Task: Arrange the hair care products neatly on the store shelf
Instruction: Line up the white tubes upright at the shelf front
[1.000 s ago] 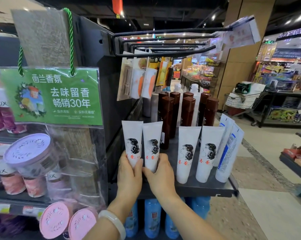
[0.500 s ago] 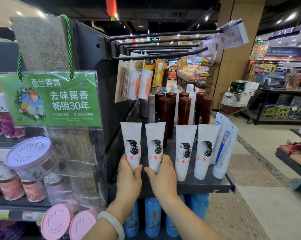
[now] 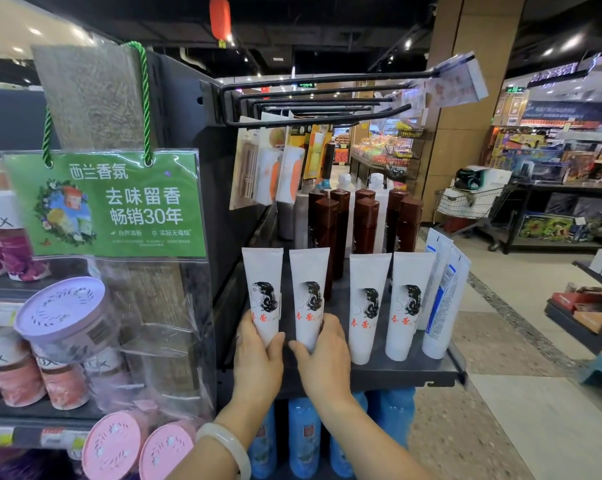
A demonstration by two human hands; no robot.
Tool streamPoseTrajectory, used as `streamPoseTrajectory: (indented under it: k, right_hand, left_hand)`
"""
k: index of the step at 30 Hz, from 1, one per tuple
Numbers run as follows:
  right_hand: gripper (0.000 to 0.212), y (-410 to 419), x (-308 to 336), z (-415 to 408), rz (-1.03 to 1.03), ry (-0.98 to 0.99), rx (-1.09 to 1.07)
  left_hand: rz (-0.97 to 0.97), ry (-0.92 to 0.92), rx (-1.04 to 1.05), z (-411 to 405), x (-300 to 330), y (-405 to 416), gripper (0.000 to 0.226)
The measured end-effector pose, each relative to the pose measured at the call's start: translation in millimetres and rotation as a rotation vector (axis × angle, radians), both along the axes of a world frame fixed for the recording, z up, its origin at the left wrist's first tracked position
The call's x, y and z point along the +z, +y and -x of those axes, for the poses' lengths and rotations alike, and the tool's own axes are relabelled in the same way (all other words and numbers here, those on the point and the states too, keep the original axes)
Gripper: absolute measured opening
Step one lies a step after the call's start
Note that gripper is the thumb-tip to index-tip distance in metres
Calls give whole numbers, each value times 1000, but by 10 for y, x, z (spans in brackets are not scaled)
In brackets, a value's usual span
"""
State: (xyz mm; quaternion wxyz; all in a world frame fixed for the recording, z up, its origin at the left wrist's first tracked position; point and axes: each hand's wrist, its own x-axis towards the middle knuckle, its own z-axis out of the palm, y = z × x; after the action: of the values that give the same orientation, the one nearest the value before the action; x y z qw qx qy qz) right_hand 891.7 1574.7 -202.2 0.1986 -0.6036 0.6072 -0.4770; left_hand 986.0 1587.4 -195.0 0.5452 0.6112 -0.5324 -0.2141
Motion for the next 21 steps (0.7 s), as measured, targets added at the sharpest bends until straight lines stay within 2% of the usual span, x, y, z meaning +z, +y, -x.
streamPoseTrajectory:
  k: [3,5,7,9,12,15,17,19,21]
  right_hand:
    - [44,4,8,1,-4,-6,0]
    - [50,23,17,5,-3,-29,14]
    - [54,91,16,33,25,-34,46]
    - [49,236,-17,120,83,-33,94]
    - [47,465,-95,404,250,-35,54]
    - [45,523,-115,787,307,-109,-145]
    - [39,514,-91,992,291,-117,-242]
    - [39,516,-67,1113,221,-101,-269]
    - [52,499,-84,1166,115,-62,-221]
  left_hand:
    - [0,2,40,11,-8,5,64]
    - [65,19,109,26,-31,53,67]
    - [219,17,148,52,-40,121,62]
    - [390,-14,125,110,-40,190,55]
    - [505,-53,40,258,-67,242,37]
    - [396,-50,-123,508,-103,260,35]
    - [292,-55,-180,699,-124,262,48]
    - [165,-27,-193,859,-114,238,61]
    - [61,-42,-164,950,-115,182,71]
